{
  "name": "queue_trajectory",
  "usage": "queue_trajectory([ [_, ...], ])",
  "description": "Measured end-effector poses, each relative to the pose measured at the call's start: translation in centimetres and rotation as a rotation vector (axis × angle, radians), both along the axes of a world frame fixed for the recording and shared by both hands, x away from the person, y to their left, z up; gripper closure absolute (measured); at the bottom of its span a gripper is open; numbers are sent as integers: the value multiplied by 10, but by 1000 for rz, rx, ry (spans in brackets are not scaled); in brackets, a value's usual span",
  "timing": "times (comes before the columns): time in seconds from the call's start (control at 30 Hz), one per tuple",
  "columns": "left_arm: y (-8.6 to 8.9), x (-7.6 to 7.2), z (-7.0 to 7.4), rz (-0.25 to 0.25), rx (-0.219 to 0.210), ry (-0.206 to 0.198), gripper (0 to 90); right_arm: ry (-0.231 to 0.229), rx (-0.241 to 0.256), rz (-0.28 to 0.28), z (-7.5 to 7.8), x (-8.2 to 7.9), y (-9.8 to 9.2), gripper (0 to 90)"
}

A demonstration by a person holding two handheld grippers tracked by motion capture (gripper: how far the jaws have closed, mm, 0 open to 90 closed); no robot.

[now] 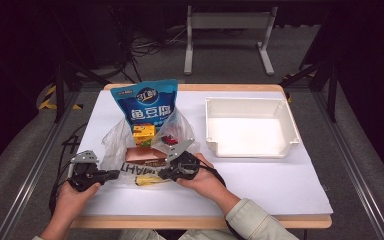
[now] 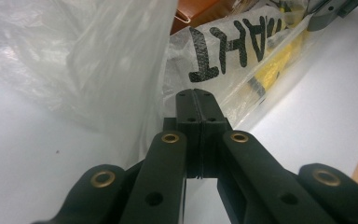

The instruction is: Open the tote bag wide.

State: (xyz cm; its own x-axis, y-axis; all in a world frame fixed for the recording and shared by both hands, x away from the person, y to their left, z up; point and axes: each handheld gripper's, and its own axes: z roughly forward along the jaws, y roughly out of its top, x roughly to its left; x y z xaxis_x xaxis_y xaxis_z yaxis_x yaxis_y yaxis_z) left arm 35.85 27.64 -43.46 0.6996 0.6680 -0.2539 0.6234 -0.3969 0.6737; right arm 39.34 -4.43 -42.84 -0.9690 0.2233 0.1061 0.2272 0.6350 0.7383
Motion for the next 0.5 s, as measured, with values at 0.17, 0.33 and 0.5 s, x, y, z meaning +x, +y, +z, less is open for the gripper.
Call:
queue_trajectory([
  [0.17,-5,7,-5,-7,3,13,893,1,-20,-22,-5,4,-4,878],
  [0.33,-4,-2,9,-45,-40,-89,761,6,-27,-33,-9,6,-5,877],
  [0.5,1,-13,28,-46,-91,-204,650,6,-31,-29,-9,6,-4,877],
])
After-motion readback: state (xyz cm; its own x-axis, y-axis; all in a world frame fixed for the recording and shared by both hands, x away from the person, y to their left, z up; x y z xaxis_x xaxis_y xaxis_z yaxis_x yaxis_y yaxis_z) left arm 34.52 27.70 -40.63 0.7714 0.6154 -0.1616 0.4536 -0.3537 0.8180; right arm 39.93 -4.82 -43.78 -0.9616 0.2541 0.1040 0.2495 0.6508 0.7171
